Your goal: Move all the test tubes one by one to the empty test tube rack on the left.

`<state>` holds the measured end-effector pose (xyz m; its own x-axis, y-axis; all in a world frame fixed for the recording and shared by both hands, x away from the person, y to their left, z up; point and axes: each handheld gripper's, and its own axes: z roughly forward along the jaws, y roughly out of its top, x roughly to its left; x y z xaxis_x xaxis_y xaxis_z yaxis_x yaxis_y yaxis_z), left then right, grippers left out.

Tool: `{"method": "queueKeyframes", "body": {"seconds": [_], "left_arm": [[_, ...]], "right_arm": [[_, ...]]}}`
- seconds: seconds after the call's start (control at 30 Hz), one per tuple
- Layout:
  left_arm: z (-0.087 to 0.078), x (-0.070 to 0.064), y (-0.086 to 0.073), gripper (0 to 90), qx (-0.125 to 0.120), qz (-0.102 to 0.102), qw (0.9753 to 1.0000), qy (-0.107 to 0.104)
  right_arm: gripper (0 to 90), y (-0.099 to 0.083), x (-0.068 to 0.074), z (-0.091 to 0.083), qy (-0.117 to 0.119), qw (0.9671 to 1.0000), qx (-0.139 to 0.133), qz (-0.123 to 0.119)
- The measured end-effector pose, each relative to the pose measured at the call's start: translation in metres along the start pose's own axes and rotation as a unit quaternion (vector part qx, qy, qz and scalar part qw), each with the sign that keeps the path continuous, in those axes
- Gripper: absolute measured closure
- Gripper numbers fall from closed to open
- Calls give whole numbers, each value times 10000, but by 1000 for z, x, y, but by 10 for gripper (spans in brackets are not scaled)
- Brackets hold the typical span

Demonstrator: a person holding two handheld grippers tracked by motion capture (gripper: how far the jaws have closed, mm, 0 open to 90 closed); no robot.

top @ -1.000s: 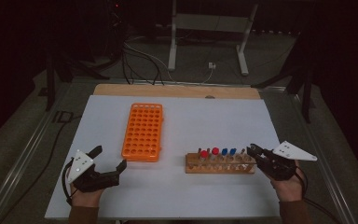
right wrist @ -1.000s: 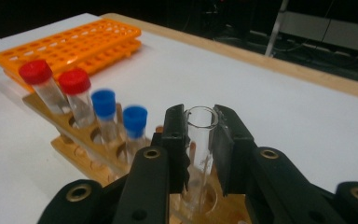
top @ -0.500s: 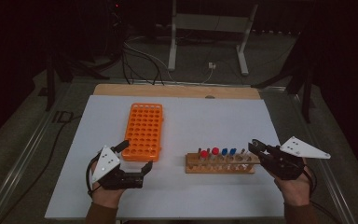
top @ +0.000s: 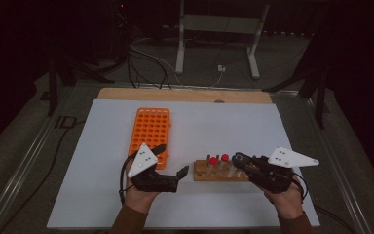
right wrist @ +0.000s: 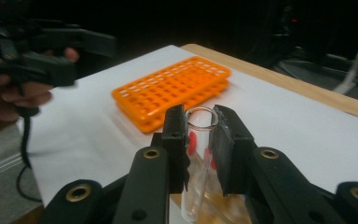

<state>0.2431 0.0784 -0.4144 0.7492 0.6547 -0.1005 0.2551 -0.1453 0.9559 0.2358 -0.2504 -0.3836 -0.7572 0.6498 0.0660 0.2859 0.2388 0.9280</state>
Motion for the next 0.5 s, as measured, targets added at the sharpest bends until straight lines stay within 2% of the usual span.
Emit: {"method": "queueKeyframes", "body": {"seconds": [0.13,0.27,0.37,0.43,0.47,0.5], "left_arm": [[20,-14,1,80,167,126,9994,-271],[28,-21,0,148,275,240,9985,-412],[36,-30,-2,170,354,365,9979,-397],[40,-33,-3,237,406,430,9975,-399],[41,-35,-4,237,421,453,9972,-425],[43,-35,-5,289,438,473,9968,-470]], "right_arm": [[760,3,9,20,167,9998,95,-79],[760,4,11,34,242,9996,121,15],[760,5,15,43,321,9994,153,57],[759,5,18,48,376,9991,196,29],[759,5,18,48,376,9991,196,29],[760,5,20,50,401,9990,205,20]]}}
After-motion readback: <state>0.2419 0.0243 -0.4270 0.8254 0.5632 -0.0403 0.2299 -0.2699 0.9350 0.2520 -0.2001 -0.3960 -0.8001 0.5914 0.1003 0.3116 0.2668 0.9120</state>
